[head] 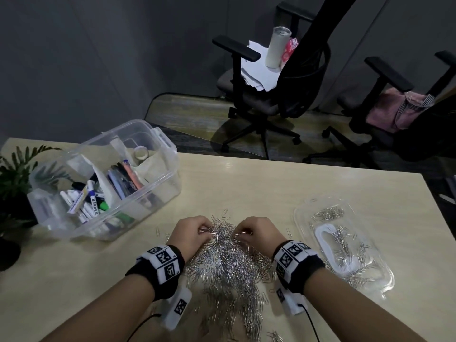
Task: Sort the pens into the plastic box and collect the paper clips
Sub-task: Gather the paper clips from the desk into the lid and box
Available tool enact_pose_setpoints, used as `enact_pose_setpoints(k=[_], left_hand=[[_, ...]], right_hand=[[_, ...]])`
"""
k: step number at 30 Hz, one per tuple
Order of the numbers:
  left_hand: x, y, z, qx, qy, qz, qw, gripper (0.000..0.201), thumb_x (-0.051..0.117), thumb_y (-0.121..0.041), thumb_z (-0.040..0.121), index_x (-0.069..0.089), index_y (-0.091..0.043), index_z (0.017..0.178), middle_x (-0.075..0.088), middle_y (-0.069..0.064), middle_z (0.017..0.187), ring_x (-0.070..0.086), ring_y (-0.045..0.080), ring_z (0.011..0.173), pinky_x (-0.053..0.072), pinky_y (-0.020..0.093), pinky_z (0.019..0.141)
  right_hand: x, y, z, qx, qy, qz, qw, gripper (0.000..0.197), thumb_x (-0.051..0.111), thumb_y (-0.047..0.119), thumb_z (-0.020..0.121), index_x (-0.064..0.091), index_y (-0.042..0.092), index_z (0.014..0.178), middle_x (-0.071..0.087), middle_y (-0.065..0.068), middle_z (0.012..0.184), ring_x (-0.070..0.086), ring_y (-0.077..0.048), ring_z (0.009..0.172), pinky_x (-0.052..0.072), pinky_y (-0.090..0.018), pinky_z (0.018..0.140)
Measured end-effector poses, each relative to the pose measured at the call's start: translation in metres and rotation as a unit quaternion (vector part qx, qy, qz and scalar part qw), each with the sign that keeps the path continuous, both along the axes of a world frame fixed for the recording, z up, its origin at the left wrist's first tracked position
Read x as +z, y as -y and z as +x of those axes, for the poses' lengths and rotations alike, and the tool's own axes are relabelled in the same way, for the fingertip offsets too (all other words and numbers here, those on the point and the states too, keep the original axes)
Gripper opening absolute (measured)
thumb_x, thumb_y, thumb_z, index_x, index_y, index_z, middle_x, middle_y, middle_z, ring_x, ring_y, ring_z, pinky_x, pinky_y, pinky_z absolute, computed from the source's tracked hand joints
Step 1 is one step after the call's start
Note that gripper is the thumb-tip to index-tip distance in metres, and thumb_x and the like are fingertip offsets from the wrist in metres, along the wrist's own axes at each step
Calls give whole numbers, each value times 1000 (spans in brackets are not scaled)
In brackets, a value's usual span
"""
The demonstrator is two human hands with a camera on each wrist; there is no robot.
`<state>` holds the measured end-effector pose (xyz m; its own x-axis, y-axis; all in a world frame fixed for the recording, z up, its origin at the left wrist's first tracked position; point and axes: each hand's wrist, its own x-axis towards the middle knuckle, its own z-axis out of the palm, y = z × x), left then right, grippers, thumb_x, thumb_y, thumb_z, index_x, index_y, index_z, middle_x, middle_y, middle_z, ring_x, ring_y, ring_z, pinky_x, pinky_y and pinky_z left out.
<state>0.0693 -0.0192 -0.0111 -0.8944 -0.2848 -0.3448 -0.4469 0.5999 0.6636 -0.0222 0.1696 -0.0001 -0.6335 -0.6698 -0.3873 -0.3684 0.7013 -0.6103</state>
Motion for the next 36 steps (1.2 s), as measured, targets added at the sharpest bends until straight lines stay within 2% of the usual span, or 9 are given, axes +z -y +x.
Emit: enact_pose_setpoints(k=[2,7,12,15,17,20,24,29,36], left_hand=[[12,4,1,8,-11,9,1000,19,76,-17,78,71,-20,96,69,-5,87,60,5,76,40,7,64],[54,20,6,20,-54,31,998,16,73,-16,80,67,-28,89,65,-13,85,59,2,81,45,15,76],[102,53,0,31,-114,19,993,18,74,-12,79,69,-20,94,63,-14,82,55,-7,75,41,1,64],[119,82,-12,62,-155,-14,986,16,74,-10,79,69,-16,93,64,-9,80,55,-5,71,40,1,63],[121,102,-23,85,-163,-49,982,15,75,-10,78,70,-13,92,66,-4,83,59,3,73,44,7,69],[113,123,-35,96,-144,-67,983,15,76,-13,78,72,-11,93,68,5,92,64,18,85,52,30,82],[95,134,-40,28,-59,-117,991,19,69,-33,84,76,-16,90,55,5,102,59,19,85,39,23,74],[102,143,-38,47,-98,-96,989,18,61,-26,91,72,-13,84,60,6,94,59,20,81,36,24,70],[121,154,-27,105,-153,-70,980,21,58,-19,92,69,-13,108,70,0,104,63,15,96,45,22,82]], right_hand=[[10,3,-1,0,-13,-17,1000,17,70,21,84,74,14,99,70,-1,96,54,-6,81,41,-16,76],[43,20,-8,27,-32,-42,998,17,72,21,83,74,13,97,71,-1,95,55,-4,80,44,-16,78],[77,49,-18,41,-56,-59,996,14,73,18,82,75,13,95,72,-2,92,57,-6,78,43,-17,75],[94,68,-25,43,-61,-69,995,12,73,15,81,75,12,93,72,-4,86,57,-8,72,44,-17,69],[103,81,-30,47,-59,-74,994,11,73,13,80,75,11,91,72,-5,81,56,-7,65,44,-16,66],[116,103,-34,46,-66,-91,993,9,73,11,80,75,10,89,72,-7,78,56,-9,62,45,-19,65],[127,133,-38,42,-97,-127,986,10,74,12,79,75,12,88,66,1,73,56,-6,64,41,-9,62],[129,173,-41,16,-115,-162,980,10,73,12,80,75,12,89,62,8,77,53,0,65,37,-4,63],[111,215,-38,33,-144,-112,983,19,68,13,84,72,12,103,70,-4,101,62,-15,92,45,-23,87]])
